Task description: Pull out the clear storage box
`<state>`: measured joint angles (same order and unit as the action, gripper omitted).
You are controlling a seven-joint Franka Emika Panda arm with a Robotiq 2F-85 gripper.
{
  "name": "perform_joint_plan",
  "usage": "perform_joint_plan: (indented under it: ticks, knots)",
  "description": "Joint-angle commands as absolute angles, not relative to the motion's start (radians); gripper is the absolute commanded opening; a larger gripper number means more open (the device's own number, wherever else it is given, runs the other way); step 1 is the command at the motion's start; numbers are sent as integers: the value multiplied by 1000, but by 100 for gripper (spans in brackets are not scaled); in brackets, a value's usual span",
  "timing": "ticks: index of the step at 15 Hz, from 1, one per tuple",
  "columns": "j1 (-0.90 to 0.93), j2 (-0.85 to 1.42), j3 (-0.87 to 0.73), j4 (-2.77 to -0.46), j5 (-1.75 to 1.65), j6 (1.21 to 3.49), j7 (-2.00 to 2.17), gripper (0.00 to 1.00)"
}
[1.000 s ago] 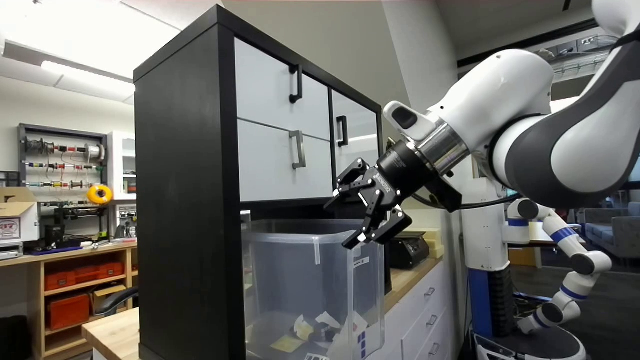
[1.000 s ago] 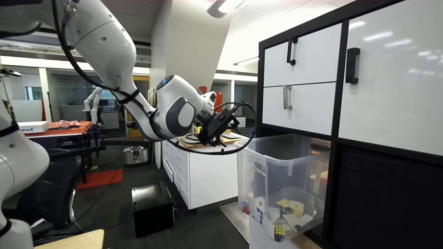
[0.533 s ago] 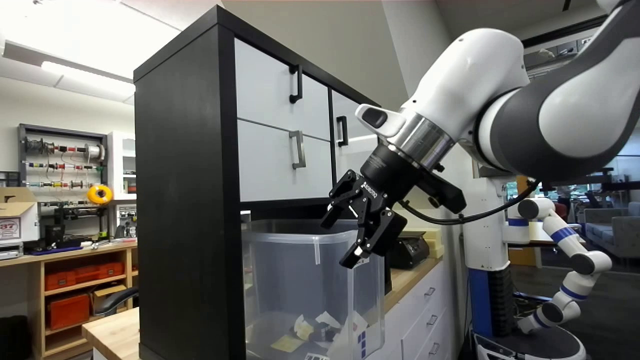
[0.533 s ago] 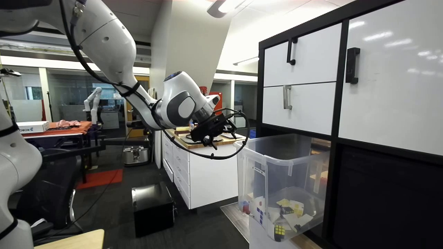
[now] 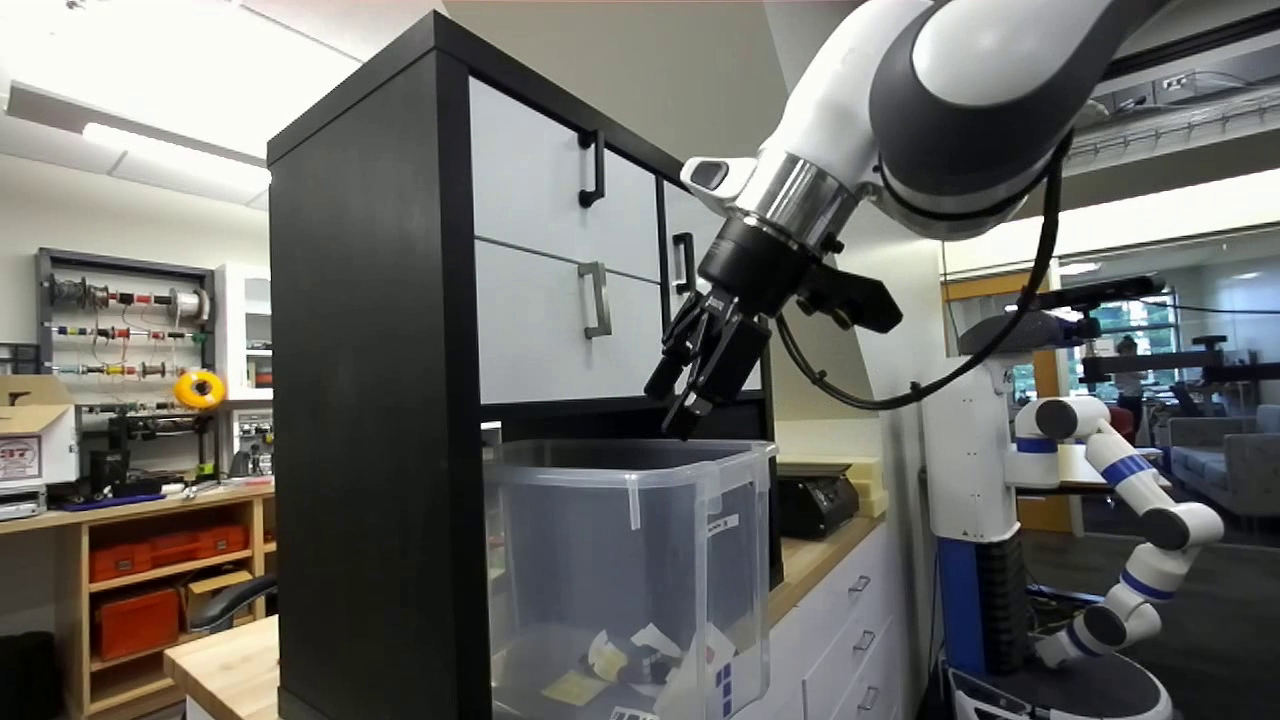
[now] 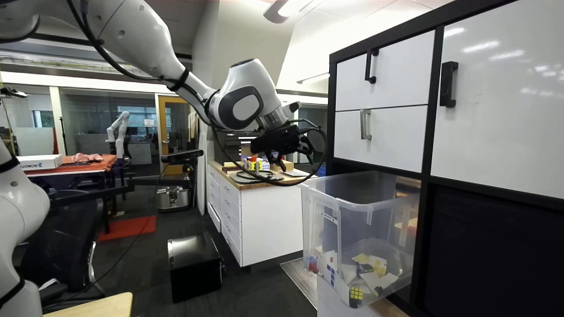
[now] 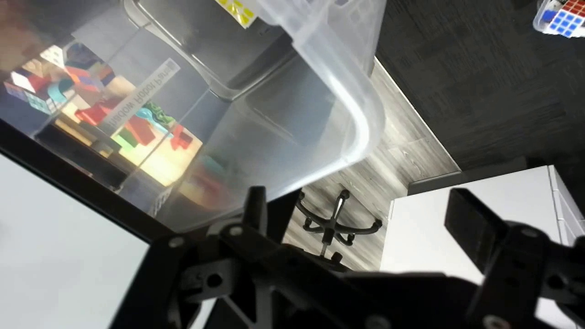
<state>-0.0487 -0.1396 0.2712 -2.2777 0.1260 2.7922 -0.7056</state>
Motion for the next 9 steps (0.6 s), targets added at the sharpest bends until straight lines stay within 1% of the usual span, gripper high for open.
perform_joint_plan:
  ticks: [1,5,9]
  knots:
    - [-15,-154,157,-2205,40,2614,-575,100]
    - [-12,-133,92,-2132,-33,2464,-449,100]
    - [-8,-119,63,-2084,-36,2357,-384,100]
